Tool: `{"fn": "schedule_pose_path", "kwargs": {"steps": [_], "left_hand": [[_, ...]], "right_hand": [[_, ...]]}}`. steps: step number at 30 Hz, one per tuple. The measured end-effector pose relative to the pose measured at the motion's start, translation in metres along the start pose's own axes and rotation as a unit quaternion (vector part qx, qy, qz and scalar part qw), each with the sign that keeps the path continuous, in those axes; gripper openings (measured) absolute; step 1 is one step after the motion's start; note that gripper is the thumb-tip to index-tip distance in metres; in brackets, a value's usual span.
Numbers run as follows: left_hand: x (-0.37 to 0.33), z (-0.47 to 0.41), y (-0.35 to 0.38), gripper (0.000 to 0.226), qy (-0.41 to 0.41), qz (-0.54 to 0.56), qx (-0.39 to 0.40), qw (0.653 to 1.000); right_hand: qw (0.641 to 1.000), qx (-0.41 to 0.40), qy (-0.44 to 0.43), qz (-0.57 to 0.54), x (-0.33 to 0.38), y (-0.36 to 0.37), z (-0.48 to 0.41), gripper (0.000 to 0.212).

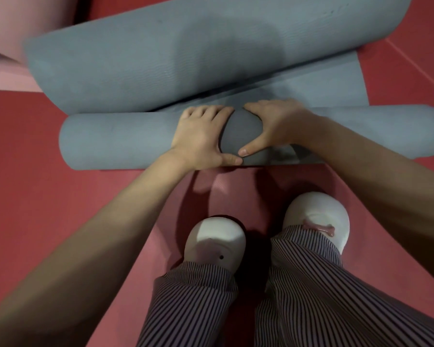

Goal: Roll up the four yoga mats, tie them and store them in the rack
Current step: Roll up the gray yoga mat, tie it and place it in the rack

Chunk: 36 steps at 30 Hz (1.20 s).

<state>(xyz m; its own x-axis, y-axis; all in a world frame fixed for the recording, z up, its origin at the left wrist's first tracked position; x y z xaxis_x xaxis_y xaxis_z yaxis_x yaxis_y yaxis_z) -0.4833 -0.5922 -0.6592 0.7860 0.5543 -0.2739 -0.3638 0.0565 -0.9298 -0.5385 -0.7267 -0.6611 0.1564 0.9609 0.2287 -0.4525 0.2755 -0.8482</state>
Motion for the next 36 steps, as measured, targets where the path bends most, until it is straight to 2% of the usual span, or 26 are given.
{"fn": "schedule_pose_path", "kwargs": {"steps": [3, 5, 7, 9, 13, 16, 19, 21, 22, 24, 26, 28, 31, 34, 36], "left_hand": [[0.002, -0.006, -0.004, 0.122, -0.015, -0.001, 0.016, 1.000], [0.002, -0.006, -0.006, 0.121, -0.015, 0.000, 0.010, 1.000], [0.000, -0.002, -0.003, 0.118, -0.011, 0.003, 0.000, 1.000], [-0.006, 0.006, 0.003, 0.111, 0.002, 0.004, -0.031, 0.999], [-0.016, 0.027, 0.007, 0.086, 0.012, 0.022, -0.117, 0.993], [-0.009, 0.025, 0.003, 0.072, -0.034, 0.098, -0.086, 0.991], [-0.005, 0.005, -0.005, 0.069, -0.073, 0.075, -0.045, 0.994], [0.003, -0.012, -0.008, 0.049, -0.101, 0.101, -0.022, 0.990], [0.011, -0.020, -0.011, 0.039, -0.129, 0.148, -0.016, 0.981], [0.030, -0.033, -0.009, 0.033, -0.210, 0.266, 0.012, 0.941], [0.042, -0.042, -0.001, 0.040, -0.272, 0.268, 0.051, 0.923], [0.044, -0.044, 0.004, 0.063, -0.307, 0.184, 0.087, 0.930], [0.039, -0.045, -0.007, 0.092, -0.287, 0.138, 0.039, 0.947], [0.044, -0.050, -0.015, 0.084, -0.227, 0.113, 0.020, 0.967], [0.046, -0.052, -0.016, 0.072, -0.205, 0.113, 0.017, 0.972]], "right_hand": [[0.996, -0.051, 0.007, 0.073, 0.005, -0.005, 0.006, 0.103], [0.994, -0.094, 0.002, 0.060, 0.009, 0.001, 0.015, 0.108], [0.994, -0.090, 0.004, 0.062, 0.010, 0.008, 0.020, 0.117], [0.992, -0.084, 0.010, 0.090, 0.012, 0.017, 0.022, 0.119], [0.974, -0.201, 0.000, 0.103, 0.019, 0.033, 0.038, 0.115], [0.976, -0.192, -0.006, 0.097, 0.020, 0.035, 0.038, 0.114], [0.981, -0.170, 0.002, 0.093, 0.015, 0.024, 0.029, 0.113], [0.984, -0.156, 0.006, 0.086, 0.012, 0.021, 0.025, 0.111], [0.986, -0.145, 0.004, 0.081, 0.012, 0.021, 0.025, 0.110], [0.988, -0.134, 0.001, 0.081, 0.012, 0.023, 0.025, 0.111], [0.986, -0.144, -0.005, 0.085, 0.012, 0.026, 0.028, 0.111], [0.982, -0.168, -0.014, 0.087, 0.013, 0.027, 0.028, 0.109], [0.978, -0.188, -0.013, 0.090, 0.011, 0.023, 0.028, 0.108], [0.979, -0.187, -0.019, 0.081, 0.010, 0.017, 0.025, 0.107], [0.991, -0.113, -0.015, 0.068, 0.006, 0.009, 0.016, 0.108]]}}
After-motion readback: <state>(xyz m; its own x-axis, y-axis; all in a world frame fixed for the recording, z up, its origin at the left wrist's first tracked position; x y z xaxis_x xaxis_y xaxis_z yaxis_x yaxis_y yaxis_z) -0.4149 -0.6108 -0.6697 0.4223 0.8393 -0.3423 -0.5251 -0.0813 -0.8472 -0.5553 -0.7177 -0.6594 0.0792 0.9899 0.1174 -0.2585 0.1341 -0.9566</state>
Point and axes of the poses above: each hand's wrist, its own z-axis away from the middle knuckle, its own y-axis out of the palm, x = y × z, the point moved 5 cm from there along -z, towards the middle knuckle, and after that the axes turned 4 degrees about z, right-handed, at the moved point
